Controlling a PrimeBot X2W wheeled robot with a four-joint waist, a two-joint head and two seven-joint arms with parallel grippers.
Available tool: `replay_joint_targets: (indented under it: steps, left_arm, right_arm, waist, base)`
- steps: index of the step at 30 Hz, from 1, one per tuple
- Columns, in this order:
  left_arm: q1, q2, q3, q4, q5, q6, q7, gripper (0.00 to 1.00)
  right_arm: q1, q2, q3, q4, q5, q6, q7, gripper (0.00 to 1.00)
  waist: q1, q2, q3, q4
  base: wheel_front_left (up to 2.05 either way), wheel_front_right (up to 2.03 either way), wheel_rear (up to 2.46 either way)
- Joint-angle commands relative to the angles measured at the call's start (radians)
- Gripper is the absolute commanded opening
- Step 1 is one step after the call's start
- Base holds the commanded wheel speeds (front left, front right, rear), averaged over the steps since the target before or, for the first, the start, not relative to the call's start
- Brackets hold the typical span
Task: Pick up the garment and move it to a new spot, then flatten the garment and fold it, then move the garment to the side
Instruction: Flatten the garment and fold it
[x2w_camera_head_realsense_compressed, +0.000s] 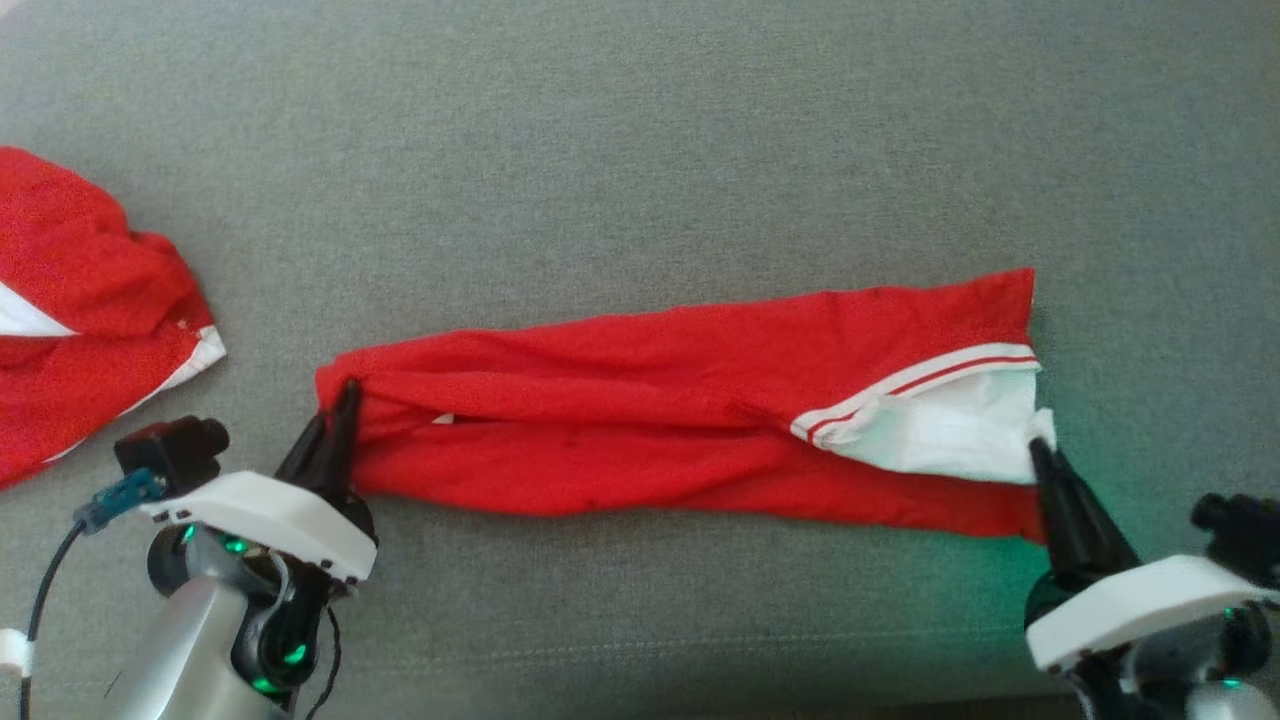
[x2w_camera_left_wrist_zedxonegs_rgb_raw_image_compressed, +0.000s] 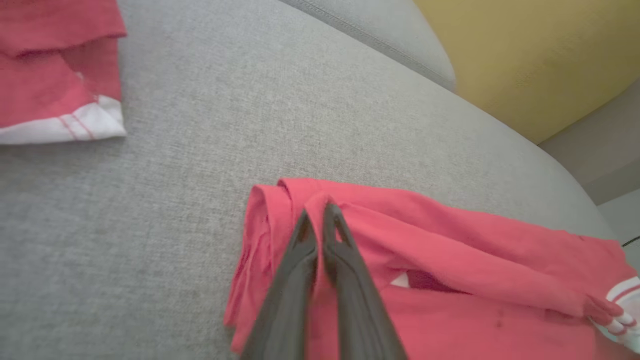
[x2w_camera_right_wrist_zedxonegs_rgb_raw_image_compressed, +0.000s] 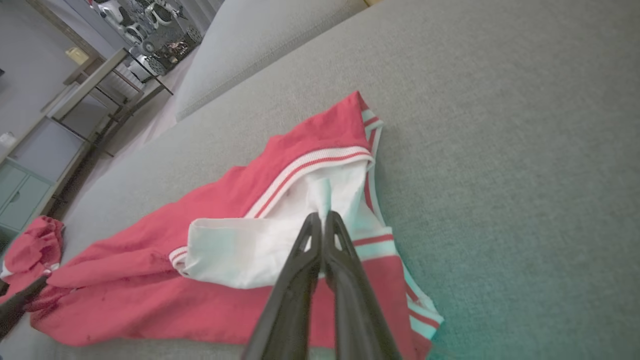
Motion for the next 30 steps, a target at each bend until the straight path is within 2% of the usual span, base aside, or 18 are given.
replay_joint_targets:
  steps: [1, 9, 10, 17, 23, 30]
  left_arm:
    - [-0.022, 0.035, 0.037, -0.022, 0.007, 0.013, -0.008, 1.0]
    - [0.01, 0.029, 0.038, -0.044, 0.115, 0.115, -0.109, 1.0]
    - [0.01, 0.029, 0.038, -0.044, 0.115, 0.115, -0.109, 1.0]
    - [0.071, 0.02, 0.097, -0.185, 0.241, 0.205, -0.138, 1.0]
    - [0.153, 0.017, 0.124, -0.314, 0.345, 0.228, -0.138, 1.0]
    - [0.227, 0.028, 0.107, -0.37, 0.389, 0.242, -0.138, 1.0]
  right_arm:
    - [-0.035, -0.008, 0.032, -0.005, -0.03, -0.001, -0.03, 1.0]
    - [-0.088, -0.008, 0.029, 0.056, -0.169, -0.001, -0.177, 1.0]
    - [-0.088, -0.008, 0.029, 0.056, -0.169, -0.001, -0.177, 1.0]
    - [-0.115, -0.007, 0.009, 0.017, -0.314, -0.001, -0.238, 1.0]
    - [-0.101, -0.007, 0.013, -0.009, -0.379, -0.001, -0.231, 1.0]
    - [-0.059, -0.007, 0.018, -0.03, -0.405, -0.001, -0.206, 1.0]
  waist:
    - [0.0001, 0.0, -0.001, -0.002]
    - [0.0001, 0.0, -0.026, 0.002]
    - [0.0001, 0.0, -0.026, 0.002]
    - [0.0001, 0.0, -0.066, 0.017]
    - [0.0001, 0.0, -0.113, 0.038]
    - [0.0001, 0.0, -0.156, 0.049]
  base:
    - [0.0, 0.0, 0.0]
    - [0.0, 0.0, 0.0]
    - [0.0, 0.0, 0.0]
    - [0.0, 0.0, 0.0]
    - [0.0, 0.0, 0.0]
    - [0.0, 0.0, 0.0]
